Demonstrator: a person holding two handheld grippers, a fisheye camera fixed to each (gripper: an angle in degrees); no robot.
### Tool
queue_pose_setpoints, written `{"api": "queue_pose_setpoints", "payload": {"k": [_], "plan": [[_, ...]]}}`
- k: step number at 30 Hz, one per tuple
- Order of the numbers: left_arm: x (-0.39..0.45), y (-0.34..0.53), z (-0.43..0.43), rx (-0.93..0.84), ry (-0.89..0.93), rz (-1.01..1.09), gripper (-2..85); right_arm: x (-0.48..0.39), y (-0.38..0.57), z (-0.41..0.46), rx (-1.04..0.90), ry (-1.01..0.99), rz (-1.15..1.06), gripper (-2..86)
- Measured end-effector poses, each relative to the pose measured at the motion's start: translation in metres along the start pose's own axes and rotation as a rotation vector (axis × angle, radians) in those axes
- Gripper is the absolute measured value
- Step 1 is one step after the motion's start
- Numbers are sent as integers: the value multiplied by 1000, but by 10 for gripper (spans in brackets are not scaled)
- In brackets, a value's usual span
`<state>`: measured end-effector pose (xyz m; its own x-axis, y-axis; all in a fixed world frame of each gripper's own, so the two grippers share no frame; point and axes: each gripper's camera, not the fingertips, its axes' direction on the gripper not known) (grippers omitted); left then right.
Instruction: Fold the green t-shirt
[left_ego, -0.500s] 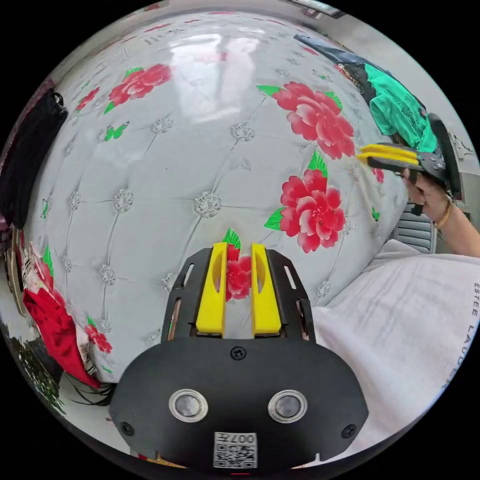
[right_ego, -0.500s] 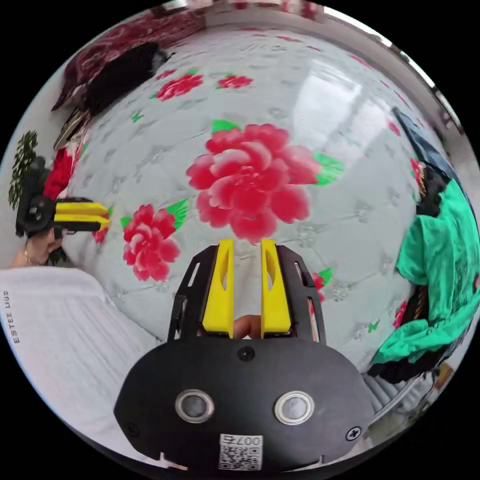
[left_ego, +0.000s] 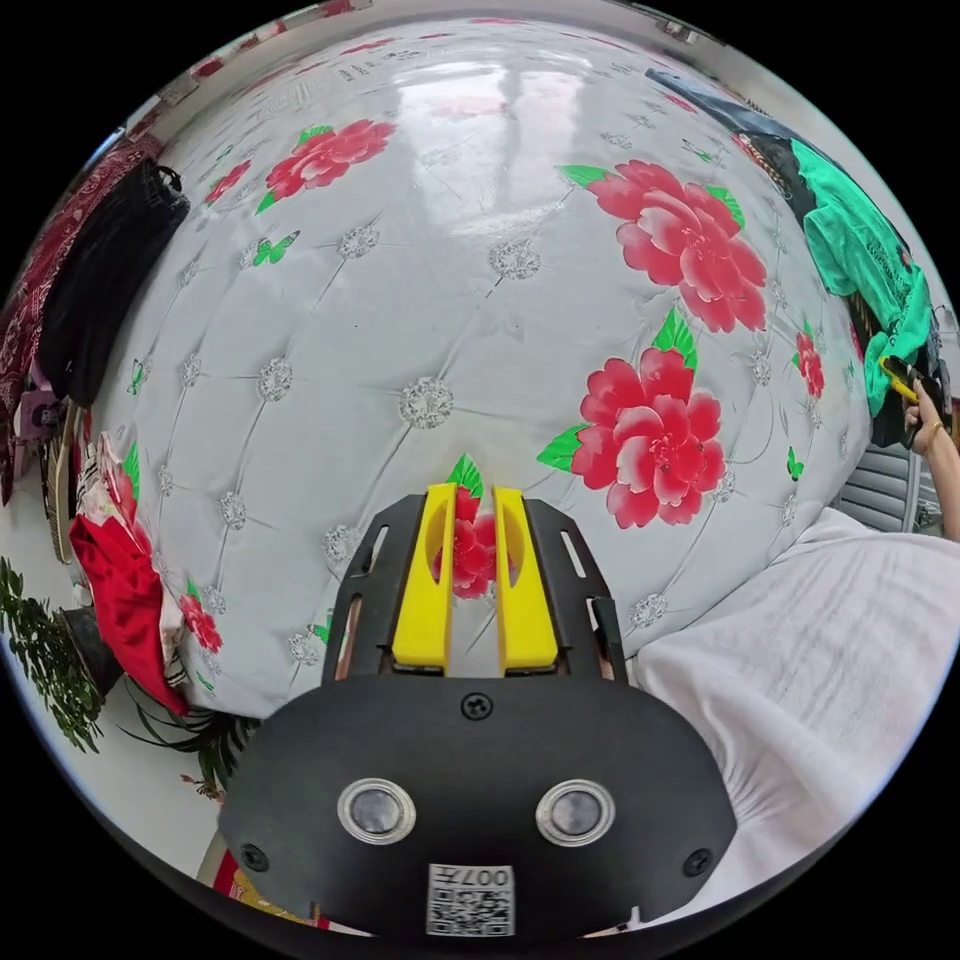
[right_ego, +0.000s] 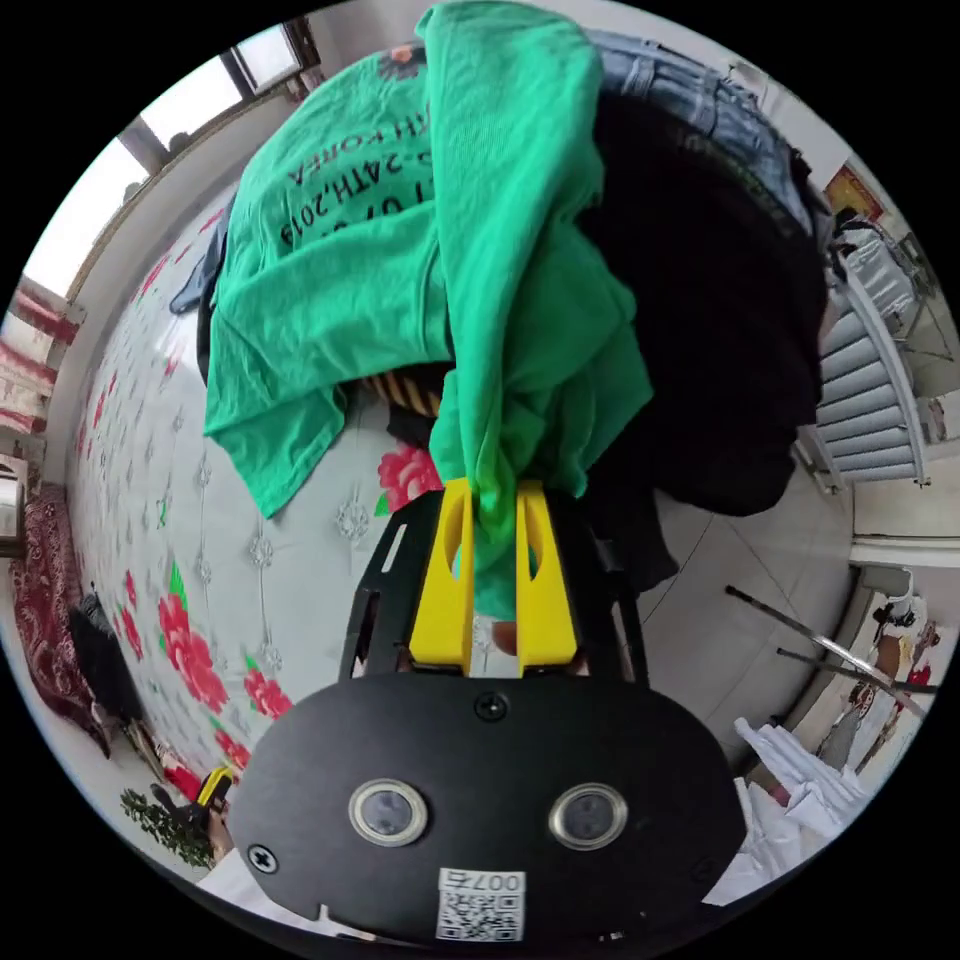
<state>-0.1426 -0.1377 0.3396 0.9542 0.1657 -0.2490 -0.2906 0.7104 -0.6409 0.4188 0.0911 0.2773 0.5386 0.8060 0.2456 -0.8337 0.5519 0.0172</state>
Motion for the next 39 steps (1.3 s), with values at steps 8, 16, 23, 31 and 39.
{"api": "queue_pose_setpoints", "payload": {"k": [8, 16, 23, 31, 39], "plan": [[15, 58, -39, 366, 428, 79, 69, -131, 134, -134, 13, -622, -807, 2], [8, 104, -62, 585, 360, 168, 136, -144, 211, -320, 60, -1258, -1285, -3], [3, 139, -63, 747, 362, 186, 163, -126, 253, -420, 67, -1659, -1540, -3], [-19, 190, -67, 864, 349, 118, 57, -141, 253, -408, 59, -1507, -1403, 0], [-33, 203, -50, 729, 265, -2, 58, -223, 254, -318, -42, -730, -1207, 42]]}}
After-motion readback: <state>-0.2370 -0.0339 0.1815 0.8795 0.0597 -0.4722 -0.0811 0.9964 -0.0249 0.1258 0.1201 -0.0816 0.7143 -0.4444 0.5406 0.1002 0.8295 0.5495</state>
